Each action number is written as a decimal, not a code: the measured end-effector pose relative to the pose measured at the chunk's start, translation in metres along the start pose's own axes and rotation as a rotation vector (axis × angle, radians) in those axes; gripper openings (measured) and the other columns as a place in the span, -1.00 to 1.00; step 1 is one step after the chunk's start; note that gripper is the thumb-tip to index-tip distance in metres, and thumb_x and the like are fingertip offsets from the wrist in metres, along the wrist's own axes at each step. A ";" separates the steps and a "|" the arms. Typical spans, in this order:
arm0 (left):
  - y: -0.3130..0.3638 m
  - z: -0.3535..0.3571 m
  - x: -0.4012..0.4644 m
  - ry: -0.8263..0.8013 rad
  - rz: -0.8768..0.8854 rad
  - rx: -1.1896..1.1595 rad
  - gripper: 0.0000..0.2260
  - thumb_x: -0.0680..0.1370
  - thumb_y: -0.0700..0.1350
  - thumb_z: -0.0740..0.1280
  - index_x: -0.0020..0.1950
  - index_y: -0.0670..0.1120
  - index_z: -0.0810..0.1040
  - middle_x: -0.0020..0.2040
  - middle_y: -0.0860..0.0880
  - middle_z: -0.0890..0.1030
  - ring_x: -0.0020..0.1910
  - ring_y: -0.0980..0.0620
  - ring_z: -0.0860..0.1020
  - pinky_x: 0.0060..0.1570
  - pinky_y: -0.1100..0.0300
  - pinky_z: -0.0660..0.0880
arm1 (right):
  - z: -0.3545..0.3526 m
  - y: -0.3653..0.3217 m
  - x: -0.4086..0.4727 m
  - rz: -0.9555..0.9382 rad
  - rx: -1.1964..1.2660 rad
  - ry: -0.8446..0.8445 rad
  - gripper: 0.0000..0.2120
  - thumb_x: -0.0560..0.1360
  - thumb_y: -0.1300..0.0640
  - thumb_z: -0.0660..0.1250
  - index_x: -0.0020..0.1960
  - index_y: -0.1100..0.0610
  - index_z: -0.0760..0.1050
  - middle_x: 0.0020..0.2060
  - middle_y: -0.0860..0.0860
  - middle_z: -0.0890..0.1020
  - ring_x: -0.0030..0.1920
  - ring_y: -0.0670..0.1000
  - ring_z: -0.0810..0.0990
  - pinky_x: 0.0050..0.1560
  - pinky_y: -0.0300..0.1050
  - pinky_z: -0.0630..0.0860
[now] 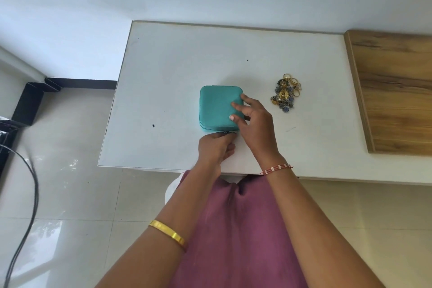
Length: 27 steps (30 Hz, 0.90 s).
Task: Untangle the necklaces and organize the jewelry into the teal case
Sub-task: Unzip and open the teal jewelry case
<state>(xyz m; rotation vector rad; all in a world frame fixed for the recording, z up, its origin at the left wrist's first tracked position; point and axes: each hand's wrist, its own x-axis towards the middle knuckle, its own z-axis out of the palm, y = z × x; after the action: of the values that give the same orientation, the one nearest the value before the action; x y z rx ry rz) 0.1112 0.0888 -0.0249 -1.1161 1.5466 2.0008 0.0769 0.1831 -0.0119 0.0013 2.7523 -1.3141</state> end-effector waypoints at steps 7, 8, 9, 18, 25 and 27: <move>-0.003 0.003 -0.001 0.104 0.132 0.151 -0.91 0.49 -0.24 0.33 -0.22 -0.17 0.57 -0.33 -0.09 0.60 -0.37 0.03 0.58 -0.16 0.17 0.61 | -0.001 -0.001 0.000 -0.002 -0.004 -0.009 -0.67 0.47 0.25 0.35 0.24 0.20 0.51 0.35 0.09 0.42 0.35 0.05 0.38 0.36 -0.02 0.36; -0.004 0.001 0.000 0.109 0.156 0.184 -0.87 0.49 -0.24 0.31 -0.25 -0.15 0.57 -0.34 -0.08 0.60 -0.39 0.04 0.59 -0.17 0.17 0.62 | -0.001 0.000 0.000 -0.005 -0.008 -0.010 -0.67 0.47 0.24 0.34 0.24 0.20 0.51 0.35 0.09 0.42 0.35 0.05 0.38 0.35 -0.02 0.36; -0.005 -0.002 0.000 0.116 0.189 0.239 -0.85 0.50 -0.24 0.31 -0.28 -0.15 0.57 -0.35 -0.08 0.61 -0.40 0.04 0.60 -0.16 0.15 0.62 | -0.001 0.000 0.000 -0.008 -0.011 -0.010 -0.67 0.47 0.24 0.34 0.24 0.21 0.51 0.35 0.09 0.42 0.35 0.05 0.38 0.35 -0.02 0.36; 0.001 -0.045 -0.003 0.235 0.471 0.592 -0.85 0.53 -0.15 0.33 -0.24 -0.08 0.58 -0.32 -0.04 0.62 -0.38 0.02 0.63 -0.08 0.04 0.58 | 0.000 -0.001 0.001 -0.023 -0.062 -0.038 -0.67 0.49 0.24 0.33 0.25 0.22 0.49 0.37 0.11 0.39 0.36 0.06 0.38 0.37 -0.05 0.35; 0.027 -0.066 0.013 0.285 0.561 0.716 -0.85 0.53 -0.15 0.33 -0.15 -0.19 0.63 -0.30 -0.07 0.63 -0.50 0.21 0.54 -0.15 0.38 0.48 | 0.000 -0.002 0.000 -0.041 -0.087 -0.040 -0.67 0.50 0.24 0.32 0.26 0.21 0.48 0.37 0.11 0.39 0.35 0.06 0.40 0.36 -0.08 0.35; 0.035 -0.067 0.020 0.282 0.587 0.726 -0.86 0.52 -0.17 0.34 -0.16 -0.20 0.64 -0.25 -0.17 0.66 -0.39 -0.03 0.61 -0.14 0.17 0.55 | -0.001 -0.001 0.000 -0.054 -0.104 -0.037 -0.67 0.49 0.24 0.32 0.25 0.22 0.49 0.36 0.11 0.40 0.34 0.07 0.40 0.35 -0.09 0.35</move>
<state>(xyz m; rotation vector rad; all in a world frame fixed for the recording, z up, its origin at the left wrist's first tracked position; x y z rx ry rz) 0.0985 0.0122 -0.0233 -0.6978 2.6862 1.3437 0.0765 0.1831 -0.0107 -0.1047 2.8038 -1.1692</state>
